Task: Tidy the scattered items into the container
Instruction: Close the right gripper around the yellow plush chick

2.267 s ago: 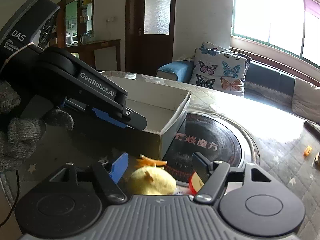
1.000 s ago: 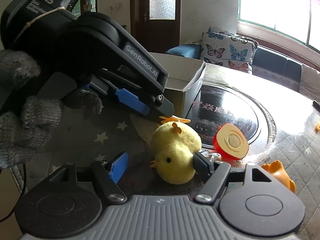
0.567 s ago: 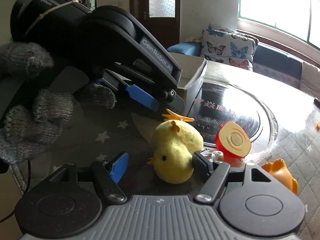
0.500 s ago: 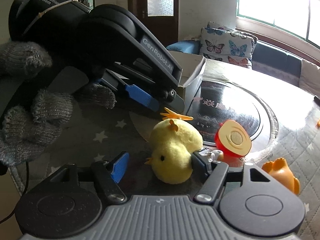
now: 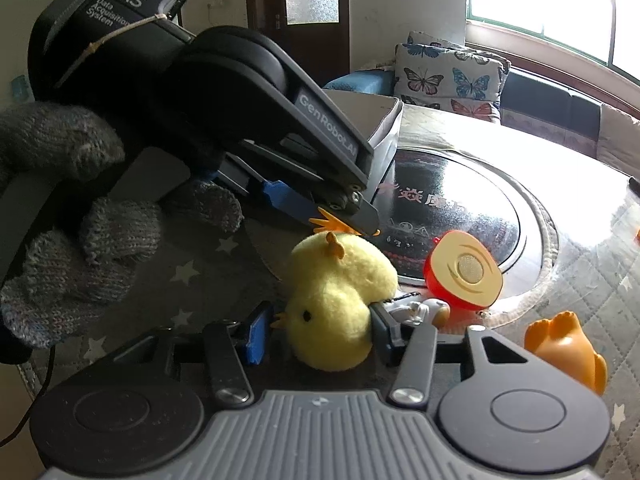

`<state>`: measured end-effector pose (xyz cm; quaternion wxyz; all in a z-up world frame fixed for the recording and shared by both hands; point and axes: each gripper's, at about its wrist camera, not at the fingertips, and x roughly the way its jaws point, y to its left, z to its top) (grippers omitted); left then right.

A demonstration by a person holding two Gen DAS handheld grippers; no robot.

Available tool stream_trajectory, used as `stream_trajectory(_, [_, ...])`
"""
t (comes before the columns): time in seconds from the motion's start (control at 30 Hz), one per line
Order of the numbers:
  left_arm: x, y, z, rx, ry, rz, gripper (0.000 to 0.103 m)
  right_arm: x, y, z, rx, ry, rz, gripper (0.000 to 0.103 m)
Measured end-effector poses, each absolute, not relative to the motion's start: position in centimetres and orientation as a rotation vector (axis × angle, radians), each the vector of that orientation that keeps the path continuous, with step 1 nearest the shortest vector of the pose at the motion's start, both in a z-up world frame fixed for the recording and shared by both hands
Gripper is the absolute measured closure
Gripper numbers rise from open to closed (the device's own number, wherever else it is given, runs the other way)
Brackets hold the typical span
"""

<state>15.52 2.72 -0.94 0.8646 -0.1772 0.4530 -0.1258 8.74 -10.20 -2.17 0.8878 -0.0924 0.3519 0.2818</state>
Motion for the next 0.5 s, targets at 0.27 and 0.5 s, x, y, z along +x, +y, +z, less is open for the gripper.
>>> stream_trajectory(0.27, [14.3, 3.1, -0.5, -0.38, 0.92, -0.293, 0.073, 8.4, -10.4, -1.9, -0.19, 0.725, 0.594, 0.053])
stream_trajectory(0.5, [12.2, 4.6, 2.2, -0.39, 0.843, -0.287, 0.074, 7.1, -9.8, 0.4, -0.214, 0.665, 0.628, 0.053])
